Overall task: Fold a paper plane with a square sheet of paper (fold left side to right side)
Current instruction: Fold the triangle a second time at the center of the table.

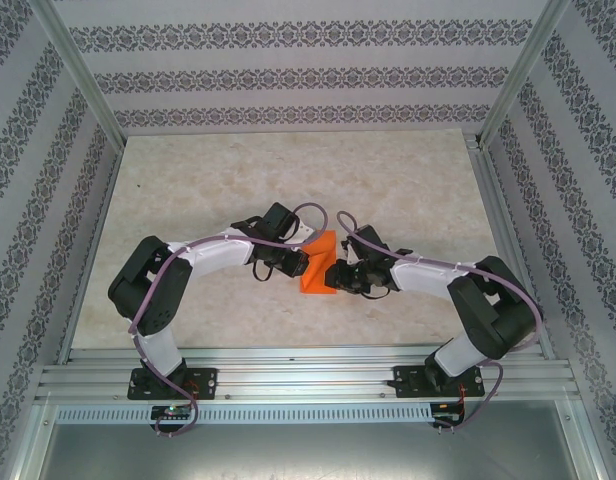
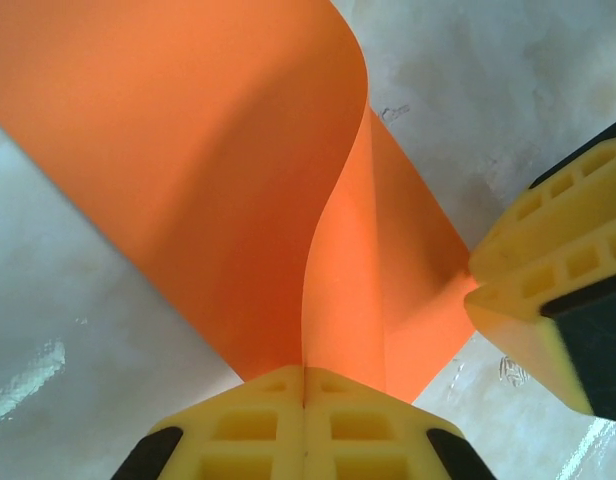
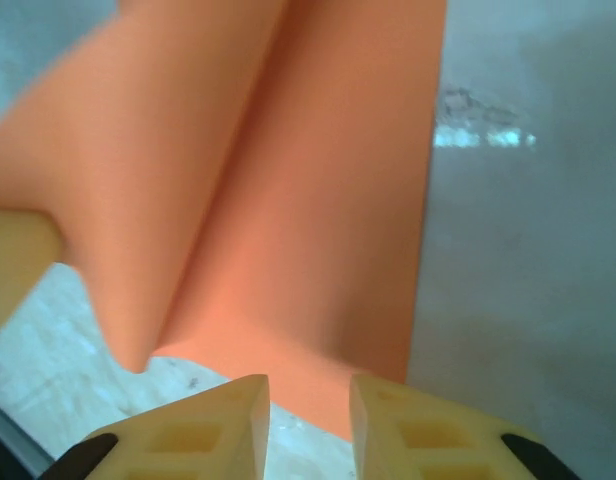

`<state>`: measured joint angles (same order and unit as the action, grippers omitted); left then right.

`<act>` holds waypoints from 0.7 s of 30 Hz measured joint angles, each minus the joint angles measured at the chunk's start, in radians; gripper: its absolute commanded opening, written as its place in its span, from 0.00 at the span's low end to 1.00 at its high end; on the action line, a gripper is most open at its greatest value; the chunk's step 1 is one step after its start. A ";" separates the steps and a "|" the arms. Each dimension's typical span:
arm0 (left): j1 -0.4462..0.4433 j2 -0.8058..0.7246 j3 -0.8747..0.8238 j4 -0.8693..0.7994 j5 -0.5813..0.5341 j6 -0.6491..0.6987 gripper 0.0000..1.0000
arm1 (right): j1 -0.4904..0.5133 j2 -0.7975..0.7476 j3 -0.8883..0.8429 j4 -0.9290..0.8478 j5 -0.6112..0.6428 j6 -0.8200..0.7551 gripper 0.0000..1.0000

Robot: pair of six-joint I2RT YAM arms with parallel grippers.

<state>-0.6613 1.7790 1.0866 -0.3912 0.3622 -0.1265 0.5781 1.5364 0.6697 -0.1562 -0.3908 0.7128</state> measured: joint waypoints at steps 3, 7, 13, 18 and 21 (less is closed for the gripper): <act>0.000 0.000 0.000 0.000 0.000 0.002 0.06 | -0.012 -0.031 -0.020 0.059 -0.011 0.032 0.38; 0.000 0.003 0.000 0.000 0.006 0.003 0.06 | -0.023 -0.032 -0.040 0.142 -0.032 0.086 0.42; 0.000 0.003 0.000 0.000 0.011 0.003 0.07 | -0.023 0.020 -0.043 0.269 -0.061 0.161 0.42; 0.000 0.003 0.000 0.000 0.018 0.003 0.07 | -0.022 0.065 -0.045 0.319 -0.067 0.195 0.41; 0.000 0.003 0.000 0.000 0.018 0.003 0.07 | -0.022 0.087 -0.045 0.340 -0.068 0.207 0.40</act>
<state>-0.6609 1.7824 1.0870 -0.3908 0.3805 -0.1234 0.5560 1.6234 0.6250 0.1833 -0.4587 0.9199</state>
